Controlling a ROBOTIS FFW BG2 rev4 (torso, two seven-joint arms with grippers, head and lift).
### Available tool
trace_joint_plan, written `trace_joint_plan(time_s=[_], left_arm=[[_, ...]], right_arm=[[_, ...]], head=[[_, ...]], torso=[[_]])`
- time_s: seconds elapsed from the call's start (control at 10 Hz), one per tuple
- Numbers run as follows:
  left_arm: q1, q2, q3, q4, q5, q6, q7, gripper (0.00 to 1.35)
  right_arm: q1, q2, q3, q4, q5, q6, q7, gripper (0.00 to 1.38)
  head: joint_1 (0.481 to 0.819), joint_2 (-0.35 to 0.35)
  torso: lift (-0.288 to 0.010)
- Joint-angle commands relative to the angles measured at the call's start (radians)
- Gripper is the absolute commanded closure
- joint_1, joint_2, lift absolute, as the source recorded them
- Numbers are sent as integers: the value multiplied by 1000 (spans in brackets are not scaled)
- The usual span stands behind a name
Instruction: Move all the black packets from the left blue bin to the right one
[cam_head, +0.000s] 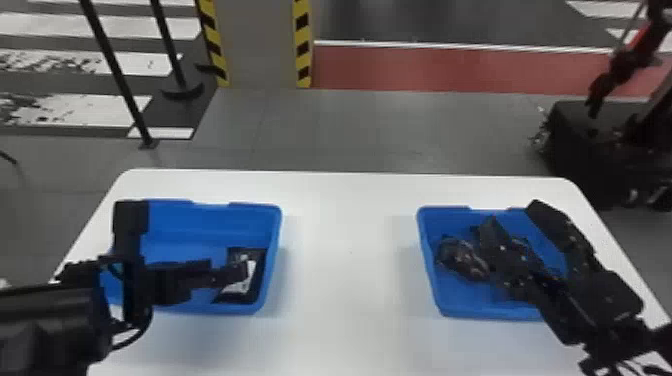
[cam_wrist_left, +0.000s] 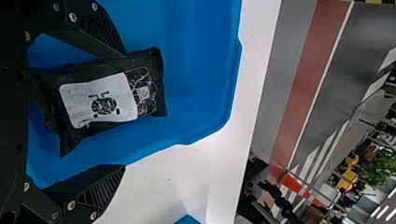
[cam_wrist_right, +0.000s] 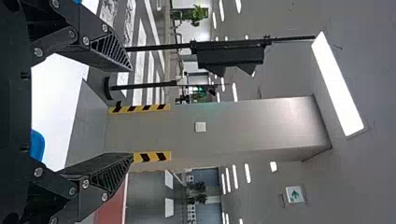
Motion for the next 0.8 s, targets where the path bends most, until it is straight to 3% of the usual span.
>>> trace_joint_plan(time_s=[0.0, 0.4, 0.7], left_arm=[[-12, 6, 0, 2, -13, 17, 3, 200], [-71, 21, -29, 71, -29, 66, 8, 202], [-102, 23, -63, 164, -19, 61, 8, 211]], right_arm=[[18, 24, 8, 15, -6, -2, 0, 410], [18, 22, 10, 18, -26, 1, 2, 410], [18, 22, 10, 28, -44, 6, 2, 412]], head=[[695, 20], [695, 46], [695, 29]], torso=[[-110], [-110], [-110]])
